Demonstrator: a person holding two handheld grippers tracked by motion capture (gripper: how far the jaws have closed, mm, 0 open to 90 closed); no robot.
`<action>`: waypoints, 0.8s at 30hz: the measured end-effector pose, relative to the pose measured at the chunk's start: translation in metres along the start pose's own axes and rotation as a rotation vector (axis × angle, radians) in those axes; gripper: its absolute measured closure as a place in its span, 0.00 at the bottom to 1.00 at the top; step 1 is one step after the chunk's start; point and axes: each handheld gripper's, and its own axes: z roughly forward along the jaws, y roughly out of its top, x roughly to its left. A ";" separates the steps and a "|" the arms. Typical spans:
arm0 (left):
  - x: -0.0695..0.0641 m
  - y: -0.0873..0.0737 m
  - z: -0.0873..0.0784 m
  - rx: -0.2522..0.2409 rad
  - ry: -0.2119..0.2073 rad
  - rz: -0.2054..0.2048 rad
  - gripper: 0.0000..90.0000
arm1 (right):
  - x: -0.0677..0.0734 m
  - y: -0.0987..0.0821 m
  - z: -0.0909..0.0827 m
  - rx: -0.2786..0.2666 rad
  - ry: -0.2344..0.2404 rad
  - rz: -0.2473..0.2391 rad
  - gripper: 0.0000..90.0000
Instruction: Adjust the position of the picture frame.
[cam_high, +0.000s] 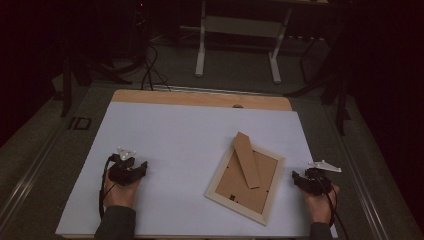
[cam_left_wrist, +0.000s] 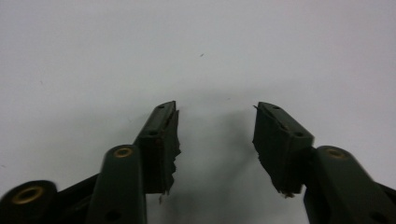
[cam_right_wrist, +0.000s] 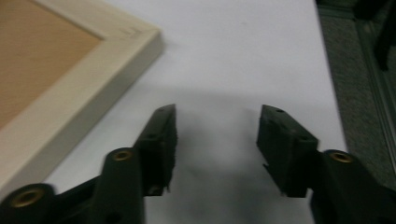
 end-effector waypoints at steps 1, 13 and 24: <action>0.000 0.000 0.000 0.000 0.000 0.000 0.64 | 0.002 0.001 -0.001 -0.001 0.011 -0.010 0.58; -0.022 0.007 -0.018 -0.076 -0.078 0.075 0.56 | 0.011 0.004 -0.005 -0.016 0.050 -0.082 0.63; -0.037 0.009 -0.021 -0.061 -0.191 0.158 0.74 | 0.011 0.011 -0.007 -0.043 0.105 -0.066 0.64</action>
